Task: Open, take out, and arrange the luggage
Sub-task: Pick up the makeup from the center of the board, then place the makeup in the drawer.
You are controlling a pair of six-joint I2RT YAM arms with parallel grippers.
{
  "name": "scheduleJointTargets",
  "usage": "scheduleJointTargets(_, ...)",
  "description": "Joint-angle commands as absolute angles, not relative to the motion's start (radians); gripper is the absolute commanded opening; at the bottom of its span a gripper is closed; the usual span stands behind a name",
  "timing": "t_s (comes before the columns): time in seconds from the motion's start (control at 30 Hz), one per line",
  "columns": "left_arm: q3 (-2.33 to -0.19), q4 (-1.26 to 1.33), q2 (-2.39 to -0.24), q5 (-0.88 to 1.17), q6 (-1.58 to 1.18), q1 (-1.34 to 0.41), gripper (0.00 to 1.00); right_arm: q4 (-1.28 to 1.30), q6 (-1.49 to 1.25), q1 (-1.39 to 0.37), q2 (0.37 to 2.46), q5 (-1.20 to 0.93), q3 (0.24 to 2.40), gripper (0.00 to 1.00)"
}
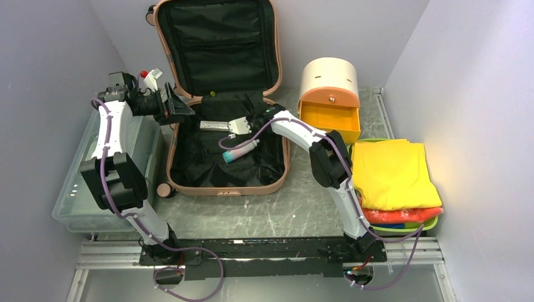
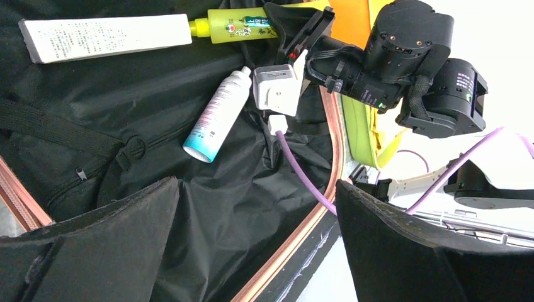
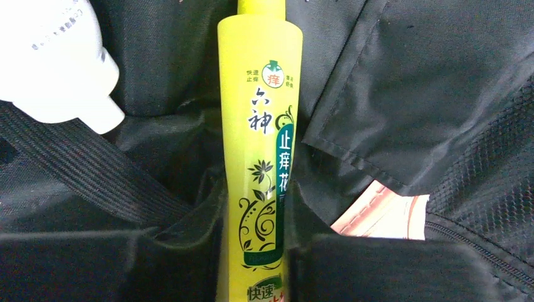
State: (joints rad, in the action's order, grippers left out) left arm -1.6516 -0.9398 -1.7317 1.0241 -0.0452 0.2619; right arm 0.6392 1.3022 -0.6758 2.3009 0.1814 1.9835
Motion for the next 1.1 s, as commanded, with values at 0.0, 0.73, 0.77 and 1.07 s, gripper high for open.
scheduleJointTargets(0.0, -1.699, -0.921, -1.746, 1.064, -0.055, 0.27, 0.99, 0.71, 1.311, -0.673, 2.257, 0.157, 2.064, 0.0)
scheduleJointTargets(0.73, -1.744, -0.962, -1.779, 1.082, -0.021, 0.271, 1.0, 0.97, 1.021, -0.43, 1.78, -0.104, 2.078, 0.0)
scheduleJointTargets(0.77, -1.753, -0.969, -1.784, 1.081, -0.016, 0.27, 0.99, 0.973, 1.012, -0.4, 1.751, -0.136, 2.05, 0.0)
scheduleJointTargets(1.07, -1.846, -1.013, -1.851, 1.103, 0.065, 0.267, 1.0, 0.879, 1.096, -0.247, 1.464, -0.214, 1.633, 0.0)
